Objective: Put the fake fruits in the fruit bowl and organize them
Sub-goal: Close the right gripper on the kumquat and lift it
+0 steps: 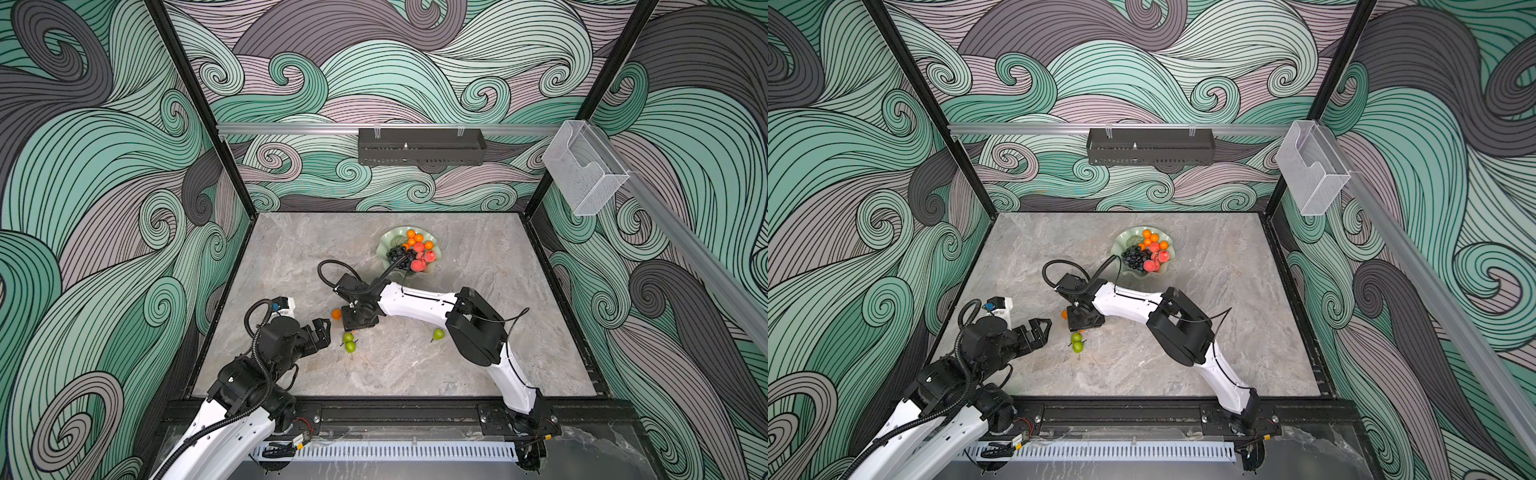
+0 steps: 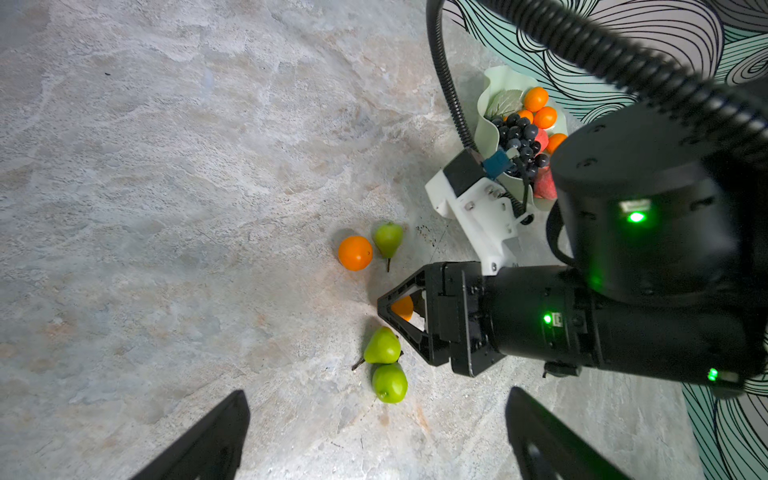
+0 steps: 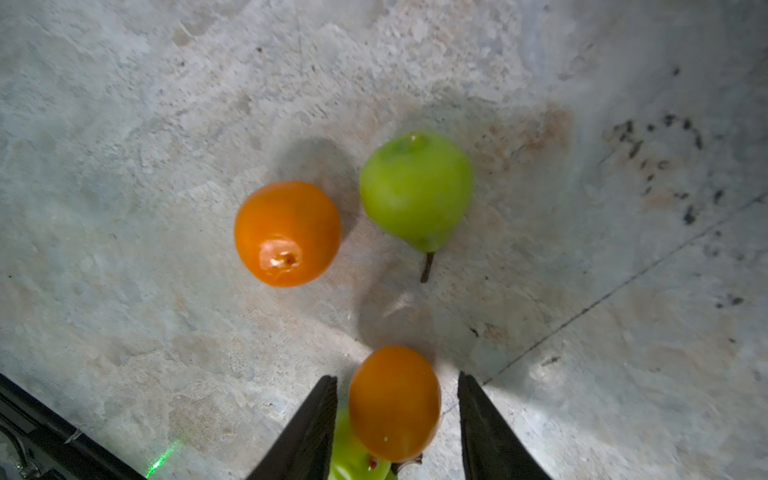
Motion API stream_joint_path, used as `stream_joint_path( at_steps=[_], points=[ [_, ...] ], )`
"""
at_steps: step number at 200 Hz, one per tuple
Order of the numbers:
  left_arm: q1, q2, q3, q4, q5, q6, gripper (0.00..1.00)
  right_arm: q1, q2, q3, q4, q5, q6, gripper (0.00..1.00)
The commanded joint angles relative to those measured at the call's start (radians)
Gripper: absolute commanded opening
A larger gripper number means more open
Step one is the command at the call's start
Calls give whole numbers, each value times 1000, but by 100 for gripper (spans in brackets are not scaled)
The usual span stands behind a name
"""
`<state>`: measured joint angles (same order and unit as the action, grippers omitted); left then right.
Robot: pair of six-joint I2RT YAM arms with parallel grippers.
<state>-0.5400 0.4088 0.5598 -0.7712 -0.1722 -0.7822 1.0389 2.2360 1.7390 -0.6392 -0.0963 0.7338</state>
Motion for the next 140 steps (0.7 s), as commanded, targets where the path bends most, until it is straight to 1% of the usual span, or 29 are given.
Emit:
stream_joint_path(
  at_steps=[1, 70, 117, 140],
  points=[
    [-6, 14, 11, 5, -20, 17, 99, 3, 19, 27, -32, -3, -10, 47],
    [-6, 27, 12, 25, -4, 24, 99, 2, 17, 17, -36, 0, -8, 35],
    [-6, 33, 10, 44, 5, 33, 99, 1, -3, 2, -37, 0, -10, 34],
    [-6, 67, 22, 80, 30, 54, 98, -2, -38, -20, -35, 13, -14, 33]
  ],
)
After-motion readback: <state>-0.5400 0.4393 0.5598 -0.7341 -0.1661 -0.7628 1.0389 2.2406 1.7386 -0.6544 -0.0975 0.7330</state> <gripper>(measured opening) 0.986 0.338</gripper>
